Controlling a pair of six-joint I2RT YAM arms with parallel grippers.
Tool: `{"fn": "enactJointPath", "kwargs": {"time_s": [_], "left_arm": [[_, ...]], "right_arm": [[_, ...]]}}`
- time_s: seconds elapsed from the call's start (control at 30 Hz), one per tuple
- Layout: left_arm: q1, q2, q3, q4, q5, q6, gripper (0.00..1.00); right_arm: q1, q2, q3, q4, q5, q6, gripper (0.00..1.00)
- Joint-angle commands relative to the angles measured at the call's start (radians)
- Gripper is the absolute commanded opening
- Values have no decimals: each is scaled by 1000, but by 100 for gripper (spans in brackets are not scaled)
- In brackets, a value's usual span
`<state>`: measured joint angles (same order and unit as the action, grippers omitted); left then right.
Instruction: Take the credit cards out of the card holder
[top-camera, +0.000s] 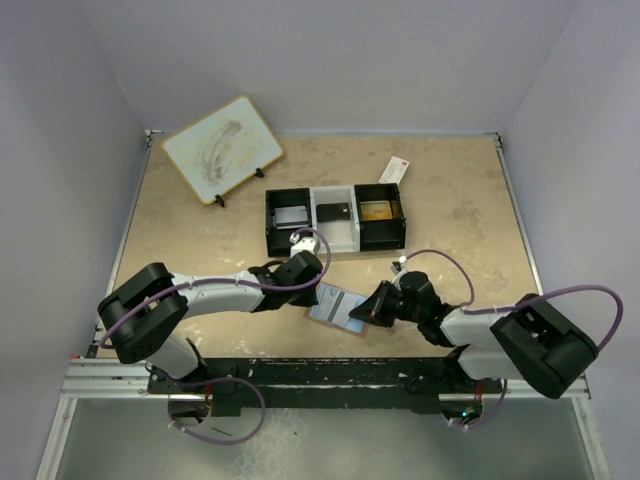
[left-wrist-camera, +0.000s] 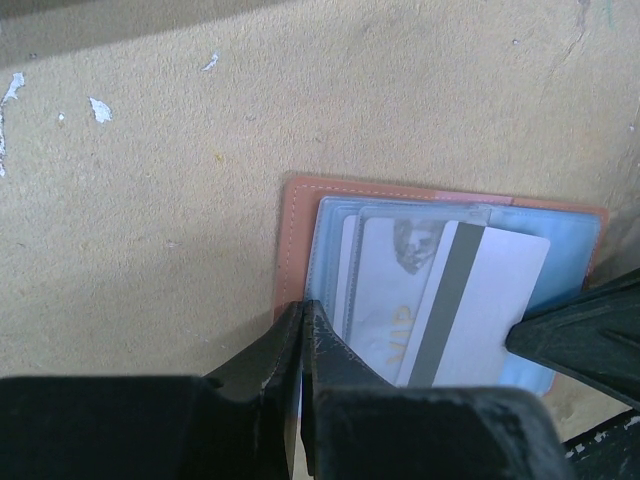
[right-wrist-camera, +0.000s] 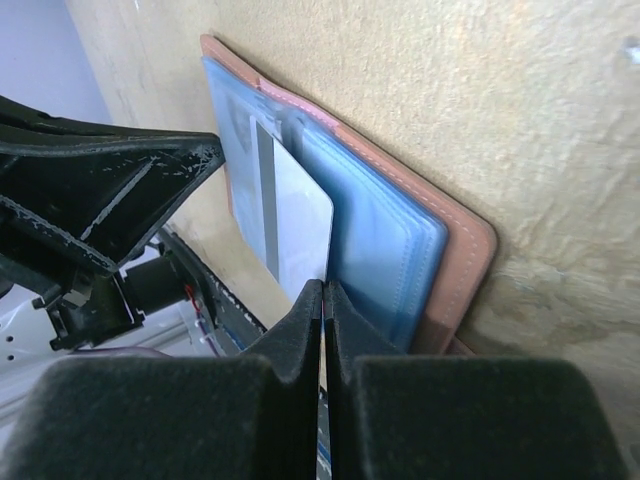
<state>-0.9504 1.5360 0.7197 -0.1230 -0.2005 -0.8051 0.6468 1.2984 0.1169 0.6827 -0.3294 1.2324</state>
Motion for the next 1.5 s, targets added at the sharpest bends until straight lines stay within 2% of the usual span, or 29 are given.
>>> {"fn": "enactJointPath", "kwargs": {"time_s": [0.0, 0.17, 0.37, 0.43, 0.53, 0.77, 1.0, 1.2, 1.33, 1.47], "left_arm": [[6, 13, -26, -99, -40, 19, 0], [6, -44, 1, -122, -44, 20, 0], [6, -133, 86, -106, -13, 27, 17], [6, -116, 106, -67, 37, 32, 22], [2, -62, 126, -26, 106, 36, 23], [-23, 59, 125, 38, 225, 57, 21], [-62, 121, 126, -16, 151, 52, 11], [-75, 118, 118, -58, 105, 46, 7], [-77, 119, 116, -64, 104, 47, 6], [-79, 118, 116, -70, 99, 47, 5]], "right_arm": [[-32, -62, -20, -96, -2, -51, 0], [-44, -91, 7, -122, -2, -71, 0], [-44, -49, 27, -95, -4, -73, 0], [-44, -43, 25, -81, -3, -68, 0], [-43, -35, 25, -58, -2, -65, 0], [-43, 16, 26, 15, -10, -45, 0], [-44, 104, 16, 130, -43, -16, 0], [-43, 132, 4, 191, -36, 5, 0], [-44, 141, 4, 205, -15, 27, 13], [-43, 161, 3, 249, 11, 53, 19]]}}
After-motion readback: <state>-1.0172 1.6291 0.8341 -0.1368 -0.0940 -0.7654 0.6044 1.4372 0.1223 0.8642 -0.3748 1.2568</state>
